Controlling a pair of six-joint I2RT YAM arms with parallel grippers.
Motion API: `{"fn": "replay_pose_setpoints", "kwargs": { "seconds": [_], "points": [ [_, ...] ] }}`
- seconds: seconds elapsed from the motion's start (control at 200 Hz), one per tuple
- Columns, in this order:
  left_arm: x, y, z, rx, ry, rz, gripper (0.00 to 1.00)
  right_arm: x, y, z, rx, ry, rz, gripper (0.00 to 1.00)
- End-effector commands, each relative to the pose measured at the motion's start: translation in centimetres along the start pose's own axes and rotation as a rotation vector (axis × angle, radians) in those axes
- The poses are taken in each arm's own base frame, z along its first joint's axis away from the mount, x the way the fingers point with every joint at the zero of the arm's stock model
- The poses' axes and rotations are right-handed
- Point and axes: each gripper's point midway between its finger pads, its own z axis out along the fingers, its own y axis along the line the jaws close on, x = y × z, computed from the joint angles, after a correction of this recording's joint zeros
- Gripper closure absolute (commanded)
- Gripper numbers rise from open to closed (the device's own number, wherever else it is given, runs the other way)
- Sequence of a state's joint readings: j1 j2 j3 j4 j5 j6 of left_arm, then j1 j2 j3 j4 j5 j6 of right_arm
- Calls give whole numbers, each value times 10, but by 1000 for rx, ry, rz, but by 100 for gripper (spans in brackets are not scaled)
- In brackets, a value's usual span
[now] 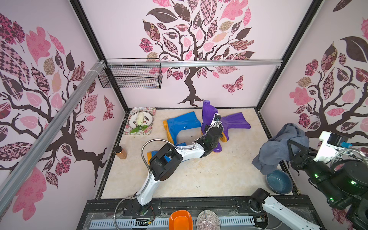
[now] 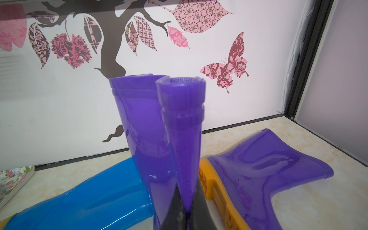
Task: Wipe the rubber boots with a cloth
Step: Place the rubber boot at the center of the board.
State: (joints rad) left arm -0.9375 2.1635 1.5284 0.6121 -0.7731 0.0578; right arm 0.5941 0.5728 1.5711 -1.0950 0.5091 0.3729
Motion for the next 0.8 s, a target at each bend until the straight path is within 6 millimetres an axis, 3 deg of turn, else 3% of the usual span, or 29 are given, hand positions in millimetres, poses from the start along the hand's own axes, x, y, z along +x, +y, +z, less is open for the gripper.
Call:
{"fn": "replay_pose_setpoints", "kwargs": {
  "seconds": [0.0, 0.385, 0.625, 0.795],
  "points": [
    [-38, 0, 9, 7, -98, -74, 100, -10, -1, -5, -10, -49, 16, 100],
    [-45, -20, -16, 140, -111, -155, 100, -14, -3, -7, -1, -64, 18, 100],
    [-24, -5, -34, 150, -120, -132, 100, -13, -4, -7, 1, -65, 25, 100],
    [-8, 11, -34, 161, -89, -155, 100, -9, -2, -2, -1, -61, 28, 100]
  ]
}}
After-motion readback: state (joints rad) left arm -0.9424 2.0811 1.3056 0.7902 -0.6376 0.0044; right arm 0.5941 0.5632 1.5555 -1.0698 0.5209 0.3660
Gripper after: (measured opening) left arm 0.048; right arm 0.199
